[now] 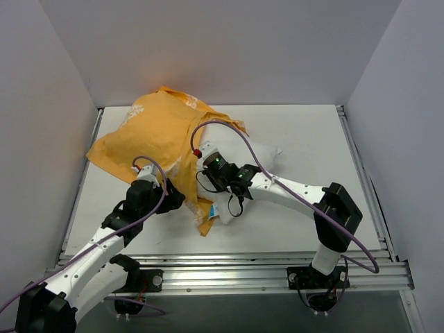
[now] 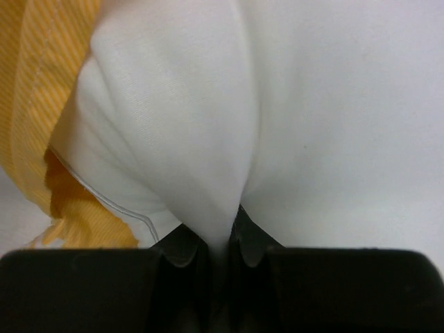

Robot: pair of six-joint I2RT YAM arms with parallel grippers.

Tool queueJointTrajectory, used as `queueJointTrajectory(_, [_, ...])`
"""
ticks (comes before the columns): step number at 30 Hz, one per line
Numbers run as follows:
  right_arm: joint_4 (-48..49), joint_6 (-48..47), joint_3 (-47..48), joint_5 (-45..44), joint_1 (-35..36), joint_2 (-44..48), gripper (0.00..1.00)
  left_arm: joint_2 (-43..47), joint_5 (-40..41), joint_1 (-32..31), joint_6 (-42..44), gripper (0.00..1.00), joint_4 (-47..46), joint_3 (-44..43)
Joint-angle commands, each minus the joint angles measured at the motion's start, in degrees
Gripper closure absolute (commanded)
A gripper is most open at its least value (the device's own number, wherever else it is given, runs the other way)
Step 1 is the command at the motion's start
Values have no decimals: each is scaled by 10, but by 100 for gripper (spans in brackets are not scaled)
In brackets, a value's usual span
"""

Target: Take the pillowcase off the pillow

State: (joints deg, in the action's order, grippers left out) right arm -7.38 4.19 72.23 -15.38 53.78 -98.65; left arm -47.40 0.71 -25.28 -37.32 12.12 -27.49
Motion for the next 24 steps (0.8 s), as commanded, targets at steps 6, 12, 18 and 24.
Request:
queueJointTrajectory(6, [-33,21,-6,56,-15,52,100,-79,39,-99,42,25,-185,7])
queueJointTrajectory(12, [-39,25,10,73,-18,72,100,-141,61,-108,56,25,-218,-3])
queueJointTrajectory(18, [-46,26,38,90,-19,94,100,-175,68,-108,59,29,-217,-6])
queueJointTrajectory(24, [-41,28,54,114,-18,120,100,-197,90,-108,58,42,-213,-17])
